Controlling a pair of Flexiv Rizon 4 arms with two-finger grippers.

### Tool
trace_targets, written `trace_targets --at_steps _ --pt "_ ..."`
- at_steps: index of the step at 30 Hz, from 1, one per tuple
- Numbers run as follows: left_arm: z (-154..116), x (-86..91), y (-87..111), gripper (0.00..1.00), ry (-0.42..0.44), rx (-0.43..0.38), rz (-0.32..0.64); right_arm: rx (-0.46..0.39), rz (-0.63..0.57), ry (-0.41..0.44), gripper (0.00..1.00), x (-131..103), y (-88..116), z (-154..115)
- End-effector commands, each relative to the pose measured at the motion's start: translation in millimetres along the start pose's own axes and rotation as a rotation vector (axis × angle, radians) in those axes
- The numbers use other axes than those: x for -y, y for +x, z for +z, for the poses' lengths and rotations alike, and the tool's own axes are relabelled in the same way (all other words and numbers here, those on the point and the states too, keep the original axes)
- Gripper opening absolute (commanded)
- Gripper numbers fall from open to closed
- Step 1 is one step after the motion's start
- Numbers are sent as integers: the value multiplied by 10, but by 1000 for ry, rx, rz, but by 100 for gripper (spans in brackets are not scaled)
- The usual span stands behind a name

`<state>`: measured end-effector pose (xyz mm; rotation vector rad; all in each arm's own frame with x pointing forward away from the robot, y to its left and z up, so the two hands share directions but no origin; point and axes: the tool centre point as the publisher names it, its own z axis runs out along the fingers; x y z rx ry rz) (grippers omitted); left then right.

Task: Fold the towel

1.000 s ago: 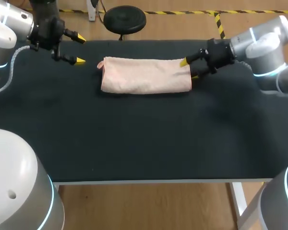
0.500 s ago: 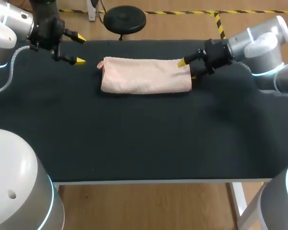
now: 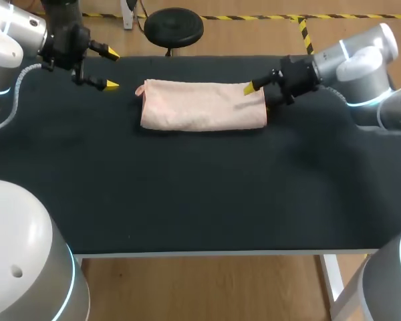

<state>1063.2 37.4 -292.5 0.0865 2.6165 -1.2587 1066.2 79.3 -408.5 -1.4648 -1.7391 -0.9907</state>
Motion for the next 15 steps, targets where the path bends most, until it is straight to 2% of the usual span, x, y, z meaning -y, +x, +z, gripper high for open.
trace_targets --at_steps 1,2,3,4,5,6,10,15 --pt "8 -8 7 100 2 3 3 -9 -5 11 100 -40 -48 65" --pt "8 -8 7 100 2 3 3 -9 -7 11 77 -42 -41 61" --pt "8 -8 7 100 2 3 3 -8 -9 11 49 -42 -39 59" --pt "8 -8 7 100 2 3 3 -8 -9 11 44 -42 -38 56" --pt "8 -8 7 100 2 3 3 -2 -11 12 7 -40 -39 50" --pt "8 -8 7 100 2 3 3 0 -11 12 0 -37 -40 45" --pt "8 -8 7 100 2 3 3 42 -20 13 0 -32 -4 9" --pt "8 -8 7 100 2 3 3 229 -46 52 0 -61 150 -47"
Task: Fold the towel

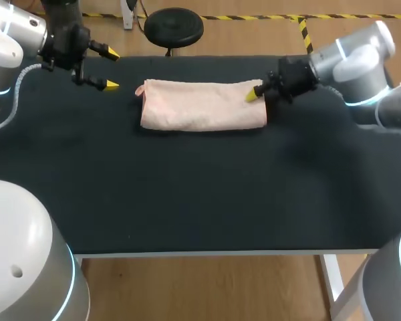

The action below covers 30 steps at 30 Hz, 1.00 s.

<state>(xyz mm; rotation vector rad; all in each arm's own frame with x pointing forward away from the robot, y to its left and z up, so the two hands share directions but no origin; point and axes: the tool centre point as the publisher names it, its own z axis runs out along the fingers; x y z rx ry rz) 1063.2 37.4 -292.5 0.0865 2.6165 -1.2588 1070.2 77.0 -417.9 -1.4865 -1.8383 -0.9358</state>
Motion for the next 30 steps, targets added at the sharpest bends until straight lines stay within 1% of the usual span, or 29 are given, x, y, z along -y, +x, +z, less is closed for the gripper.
trace_targets --at_steps 1,2,4,7,8,11,12,14,15,17,18,19,21,22,24,25,27,28,30 --pt "8 -8 7 100 2 3 3 172 -11 37 0 -61 282 -119" --pt "8 -8 7 100 2 3 3 213 -25 52 0 -80 325 -129" --pt "8 -8 7 100 2 3 3 250 -29 65 0 -119 409 -141" --pt "8 -8 7 100 2 3 3 347 -42 96 0 -171 537 -147" --pt "8 -8 7 100 2 3 3 402 -51 108 0 -181 576 -141" --pt "8 -8 7 100 2 3 3 490 -73 118 0 -198 707 -117" --pt "8 -8 7 100 2 3 3 499 -73 120 0 -198 753 -101" --pt "8 -8 7 100 2 3 3 551 -99 124 0 -199 860 -70" --pt "8 -8 7 100 2 3 3 549 -101 126 0 -199 908 -50" --pt "8 -8 7 100 2 3 3 598 -132 127 0 -208 998 6" --pt "8 -8 7 100 2 3 3 608 -146 135 0 -215 1033 37" --pt "8 -8 7 100 2 3 3 643 -168 142 0 -224 1062 76" --pt "8 -8 7 100 2 3 3 653 -182 162 0 -241 1103 163" --pt "8 -8 7 100 2 3 3 680 -192 165 0 -248 1122 208" --pt "8 -8 7 100 2 3 3 697 -215 174 0 -257 1162 291" --pt "8 -8 7 100 2 3 3 720 -220 173 0 -258 1177 335" --pt "8 -8 7 100 2 3 3 733 -236 178 0 -257 1215 417" --pt "8 -8 7 100 2 3 3 771 -251 165 0 -257 1239 455" --pt "8 -8 7 100 2 3 3 796 -262 155 0 -252 1292 541"
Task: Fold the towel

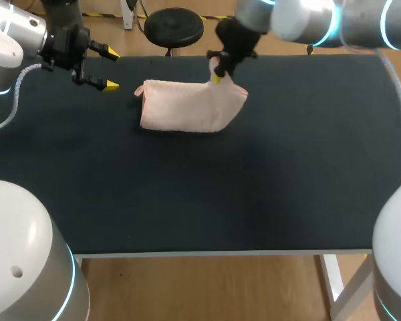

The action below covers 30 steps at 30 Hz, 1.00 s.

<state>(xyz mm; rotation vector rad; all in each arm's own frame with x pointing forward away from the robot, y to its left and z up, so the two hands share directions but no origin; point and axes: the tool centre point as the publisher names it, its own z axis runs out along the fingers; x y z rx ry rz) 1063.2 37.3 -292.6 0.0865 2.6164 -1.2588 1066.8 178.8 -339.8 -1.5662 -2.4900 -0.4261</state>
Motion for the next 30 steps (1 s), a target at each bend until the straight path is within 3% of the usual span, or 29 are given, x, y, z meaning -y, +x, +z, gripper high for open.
trace_targets --at_steps 1,6,8,9,11,14,23,30 --pt "7 -9 7 100 2 3 3 231 -6 -12 0 -93 183 109" --pt "7 -9 7 100 2 3 3 334 -22 -49 0 -147 368 235" --pt "7 -9 7 100 2 3 3 425 -53 -76 0 -176 439 262" --pt "7 -9 7 100 2 3 3 421 -59 -68 0 -184 470 278" --pt "7 -9 7 100 2 3 3 502 -112 -84 0 -195 552 294" --pt "7 -9 7 100 2 3 3 554 -162 -87 0 -203 663 312" --pt "7 -9 7 100 2 3 3 618 -257 -164 0 -286 979 320" --pt "7 -9 7 100 2 3 3 576 -276 -135 0 -304 1113 518"
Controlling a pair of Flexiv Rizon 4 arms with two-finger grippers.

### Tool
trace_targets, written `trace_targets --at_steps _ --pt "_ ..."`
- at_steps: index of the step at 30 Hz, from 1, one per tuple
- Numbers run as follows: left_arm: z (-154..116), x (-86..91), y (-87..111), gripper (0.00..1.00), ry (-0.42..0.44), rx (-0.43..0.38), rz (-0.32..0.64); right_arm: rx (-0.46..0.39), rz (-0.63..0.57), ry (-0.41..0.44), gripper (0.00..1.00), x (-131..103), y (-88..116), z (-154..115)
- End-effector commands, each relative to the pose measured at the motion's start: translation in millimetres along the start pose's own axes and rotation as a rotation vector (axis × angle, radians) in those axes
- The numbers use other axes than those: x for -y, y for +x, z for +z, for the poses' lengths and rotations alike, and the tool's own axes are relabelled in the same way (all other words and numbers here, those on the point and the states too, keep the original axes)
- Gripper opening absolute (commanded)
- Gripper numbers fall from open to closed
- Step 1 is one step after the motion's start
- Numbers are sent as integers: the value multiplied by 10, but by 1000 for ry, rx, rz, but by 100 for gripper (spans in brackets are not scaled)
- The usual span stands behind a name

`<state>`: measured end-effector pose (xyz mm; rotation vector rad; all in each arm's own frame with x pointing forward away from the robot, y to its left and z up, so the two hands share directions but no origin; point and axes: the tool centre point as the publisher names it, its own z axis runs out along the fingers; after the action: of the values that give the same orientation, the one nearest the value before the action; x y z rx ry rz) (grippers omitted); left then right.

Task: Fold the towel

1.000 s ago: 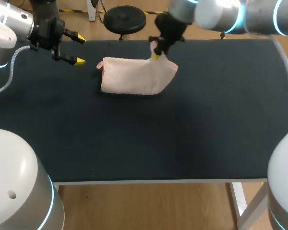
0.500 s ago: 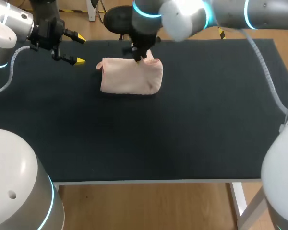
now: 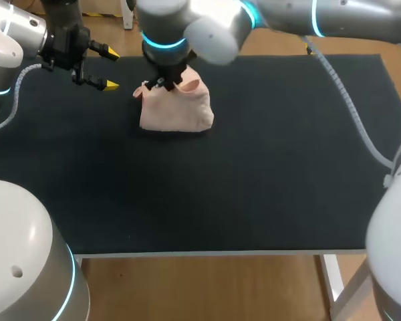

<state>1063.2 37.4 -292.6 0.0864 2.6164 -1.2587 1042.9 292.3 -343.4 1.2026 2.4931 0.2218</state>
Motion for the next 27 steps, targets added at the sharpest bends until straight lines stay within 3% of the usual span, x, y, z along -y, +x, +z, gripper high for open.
trace_targets --at_steps 1,14,24,27 --pt "7 -8 7 100 2 3 3 81 -4 18 0 -79 109 117" --pt "7 -8 7 100 2 3 3 76 -42 -12 0 -219 378 275" --pt "7 -8 7 100 2 3 3 -5 -49 -29 0 -249 455 332" --pt "7 -8 7 100 2 3 3 -42 -63 -74 0 -265 473 319"
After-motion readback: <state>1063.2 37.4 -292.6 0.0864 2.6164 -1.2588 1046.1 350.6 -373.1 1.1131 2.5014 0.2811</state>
